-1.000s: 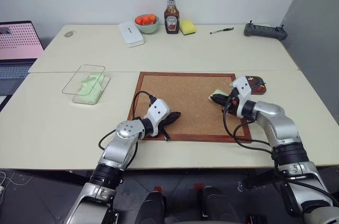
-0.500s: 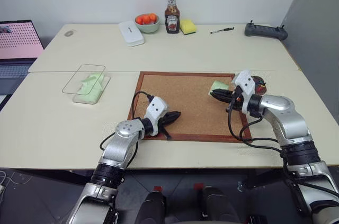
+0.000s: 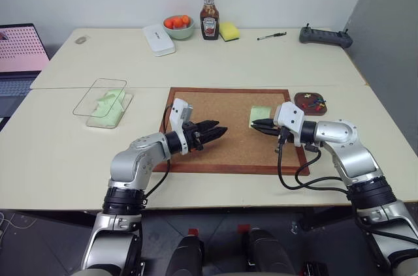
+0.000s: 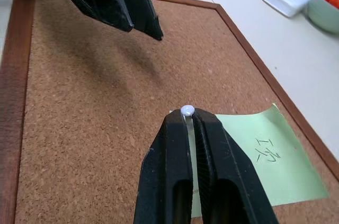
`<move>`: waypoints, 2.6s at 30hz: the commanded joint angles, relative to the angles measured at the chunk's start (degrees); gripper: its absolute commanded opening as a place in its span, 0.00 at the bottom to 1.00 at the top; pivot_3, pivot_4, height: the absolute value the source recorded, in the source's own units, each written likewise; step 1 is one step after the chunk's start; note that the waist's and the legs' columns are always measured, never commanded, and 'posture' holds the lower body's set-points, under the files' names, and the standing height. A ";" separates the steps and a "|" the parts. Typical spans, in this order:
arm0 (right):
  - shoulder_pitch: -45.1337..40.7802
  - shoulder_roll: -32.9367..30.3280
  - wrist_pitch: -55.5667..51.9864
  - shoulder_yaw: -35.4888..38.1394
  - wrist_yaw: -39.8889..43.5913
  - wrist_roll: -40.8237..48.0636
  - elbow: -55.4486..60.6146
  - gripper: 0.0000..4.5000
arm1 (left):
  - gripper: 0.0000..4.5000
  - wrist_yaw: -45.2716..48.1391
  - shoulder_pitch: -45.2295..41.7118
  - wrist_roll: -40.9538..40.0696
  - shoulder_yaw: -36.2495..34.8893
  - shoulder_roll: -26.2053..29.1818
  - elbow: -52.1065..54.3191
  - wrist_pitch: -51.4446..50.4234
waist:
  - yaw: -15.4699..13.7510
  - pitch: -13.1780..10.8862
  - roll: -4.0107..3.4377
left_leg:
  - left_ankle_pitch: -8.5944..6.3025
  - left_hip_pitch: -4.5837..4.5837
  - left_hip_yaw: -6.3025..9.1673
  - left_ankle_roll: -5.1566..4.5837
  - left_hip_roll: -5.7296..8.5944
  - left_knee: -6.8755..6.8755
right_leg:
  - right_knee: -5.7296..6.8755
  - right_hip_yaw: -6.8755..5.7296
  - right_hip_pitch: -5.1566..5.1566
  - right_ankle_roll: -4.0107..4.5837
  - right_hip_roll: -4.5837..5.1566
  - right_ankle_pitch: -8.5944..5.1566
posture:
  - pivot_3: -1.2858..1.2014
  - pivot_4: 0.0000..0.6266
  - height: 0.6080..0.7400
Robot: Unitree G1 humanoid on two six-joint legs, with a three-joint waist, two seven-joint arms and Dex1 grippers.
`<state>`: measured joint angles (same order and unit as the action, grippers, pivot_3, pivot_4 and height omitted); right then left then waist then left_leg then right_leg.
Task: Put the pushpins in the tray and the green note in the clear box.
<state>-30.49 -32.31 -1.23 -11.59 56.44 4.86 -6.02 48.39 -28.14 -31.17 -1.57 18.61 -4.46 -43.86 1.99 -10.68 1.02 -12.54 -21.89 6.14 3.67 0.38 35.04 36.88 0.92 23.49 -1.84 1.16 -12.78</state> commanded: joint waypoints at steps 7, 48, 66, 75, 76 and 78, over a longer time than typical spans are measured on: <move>-3.40 -1.38 6.50 -2.61 2.87 -2.78 5.73 0.00 | 0.88 -2.85 -6.38 -6.38 -4.45 -5.49 -4.27 -3.30 | -0.09 -0.03 0.04 | 0.00 0.00 0.00 0.01 0.01 0.01 | -0.01 0.01 0.00 0.00 0.01 0.00 | 0.52 0.24 1.00; -3.35 -0.69 3.45 -2.59 3.14 -2.29 11.21 0.00 | 0.01 -3.91 -8.82 -9.51 -5.43 -12.28 -10.47 -6.95 | -0.11 -0.04 0.06 | 0.01 0.00 0.00 0.03 0.02 0.01 | 0.00 0.02 0.00 0.00 0.02 0.01 | 0.52 0.24 1.00; -1.57 0.18 2.18 1.08 1.10 2.89 14.24 0.00 | 0.01 -5.70 -7.89 -9.23 -6.47 -12.54 -10.31 -4.01 | -0.09 -0.04 0.06 | 0.01 0.00 0.00 0.03 0.02 0.01 | 0.01 0.03 0.00 0.00 0.01 0.01 | 0.52 0.24 1.00; 0.48 -3.88 -3.75 8.52 -5.48 1.87 11.10 0.00 | 0.01 -8.11 -5.94 -8.01 -7.30 -10.32 -7.38 -0.88 | -0.13 -0.04 0.06 | 0.01 0.00 -0.02 0.02 0.02 0.01 | 0.00 0.06 0.00 0.00 0.02 0.01 | 0.52 0.24 1.00; 0.40 -4.47 -3.32 8.66 -6.52 0.55 9.43 0.00 | 0.01 -8.18 -5.51 -7.53 -6.97 -9.81 -6.65 -0.31 | -0.07 -0.04 0.06 | 0.01 0.00 -0.02 0.02 0.02 0.01 | 0.00 0.06 0.00 0.00 0.02 0.01 | 0.52 0.24 1.00; -0.52 -6.03 -2.72 8.06 -9.27 -3.53 4.50 0.00 | 0.01 -8.42 -4.74 -6.75 -6.19 -9.04 -4.74 0.57 | -0.06 -0.04 0.06 | 0.01 0.04 -0.04 0.02 0.01 0.01 | 0.02 0.06 0.00 0.00 0.01 0.00 | 0.52 0.24 1.00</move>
<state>-29.99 -37.30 -4.70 -4.23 49.96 4.85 1.47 40.31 -33.13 -38.36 -7.94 9.07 -12.71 -44.95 1.92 -10.72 1.08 -12.53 -21.85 6.10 3.69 0.39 35.04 36.90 0.98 23.49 -1.83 1.16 -12.78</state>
